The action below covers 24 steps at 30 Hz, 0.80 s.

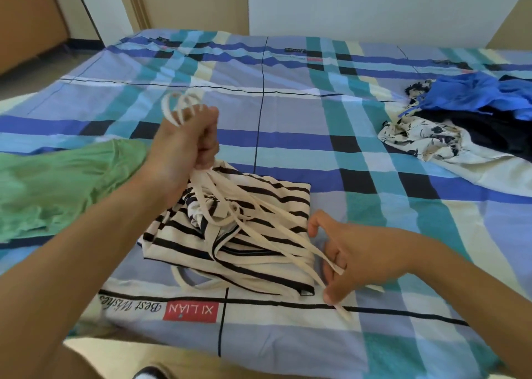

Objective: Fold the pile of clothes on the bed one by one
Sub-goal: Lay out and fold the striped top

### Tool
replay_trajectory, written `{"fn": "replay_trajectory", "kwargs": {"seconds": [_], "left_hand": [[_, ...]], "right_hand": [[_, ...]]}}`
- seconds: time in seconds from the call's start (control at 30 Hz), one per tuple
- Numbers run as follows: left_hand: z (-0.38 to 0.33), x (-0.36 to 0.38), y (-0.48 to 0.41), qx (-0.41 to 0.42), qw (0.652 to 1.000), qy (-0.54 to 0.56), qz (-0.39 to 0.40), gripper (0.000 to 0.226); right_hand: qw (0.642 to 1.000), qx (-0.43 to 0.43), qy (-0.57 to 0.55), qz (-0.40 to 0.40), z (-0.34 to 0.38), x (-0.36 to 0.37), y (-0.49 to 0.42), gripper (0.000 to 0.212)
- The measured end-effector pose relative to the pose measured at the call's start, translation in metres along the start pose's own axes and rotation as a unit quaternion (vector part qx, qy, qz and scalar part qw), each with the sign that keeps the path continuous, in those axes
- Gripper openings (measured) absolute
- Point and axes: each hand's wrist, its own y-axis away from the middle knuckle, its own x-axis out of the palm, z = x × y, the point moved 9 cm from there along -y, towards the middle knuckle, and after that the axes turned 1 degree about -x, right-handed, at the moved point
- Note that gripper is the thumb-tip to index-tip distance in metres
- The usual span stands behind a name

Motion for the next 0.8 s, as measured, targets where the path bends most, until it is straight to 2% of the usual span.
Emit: {"fn": "replay_trajectory", "kwargs": {"seconds": [0.07,0.13,0.17,0.23,0.27,0.3,0.33,0.4,0.47,0.57,0.67,0.73,0.8], "left_hand": [[0.005,0.006,0.005,0.026,0.993,-0.117,0.013,0.031],[0.018,0.032,0.016,0.02,0.951,-0.28,0.126,0.019],[0.035,0.045,0.025,-0.006,0.903,-0.38,0.202,0.021],[0.069,0.055,0.044,-0.017,0.755,-0.575,0.315,0.06],[0.078,0.057,0.051,-0.002,0.699,-0.63,0.338,0.073],[0.084,0.058,0.056,0.009,0.67,-0.656,0.348,0.079],[0.088,0.058,0.059,0.011,0.658,-0.665,0.353,0.081],[0.09,0.056,0.059,0.008,0.664,-0.654,0.363,0.08],[0.089,0.05,0.056,0.0,0.673,-0.64,0.371,0.079],[0.081,0.042,0.055,-0.014,0.692,-0.612,0.381,0.081],[0.067,0.036,0.05,-0.033,0.761,-0.538,0.361,0.085],[0.057,0.029,0.044,-0.043,0.798,-0.491,0.348,0.086],[0.05,0.016,0.038,-0.049,0.815,-0.47,0.335,0.084]], "right_hand": [[0.998,0.026,0.06,0.018,0.003,0.01,0.001,0.074],[0.997,0.024,0.037,0.064,0.005,0.022,0.002,0.046],[0.997,0.014,0.01,0.082,0.005,0.026,0.002,0.029],[0.996,0.001,-0.014,0.088,0.003,0.024,0.003,0.01],[0.997,-0.005,-0.011,0.083,0.003,0.021,0.004,0.008],[0.997,-0.011,0.002,0.077,0.003,0.018,0.004,0.01],[0.997,-0.018,0.016,0.071,0.001,0.015,0.005,0.014],[0.999,-0.03,0.0,0.039,-0.002,0.004,0.008,0.02],[0.993,-0.061,-0.09,-0.042,0.006,-0.022,0.013,0.018],[0.94,-0.133,-0.239,-0.204,0.033,-0.07,0.027,0.016],[0.884,-0.193,-0.283,-0.316,0.061,-0.092,0.027,0.016],[0.887,-0.212,-0.244,-0.33,0.073,-0.086,0.014,0.019],[0.926,-0.219,-0.159,-0.262,0.082,-0.062,-0.007,0.036]]}}
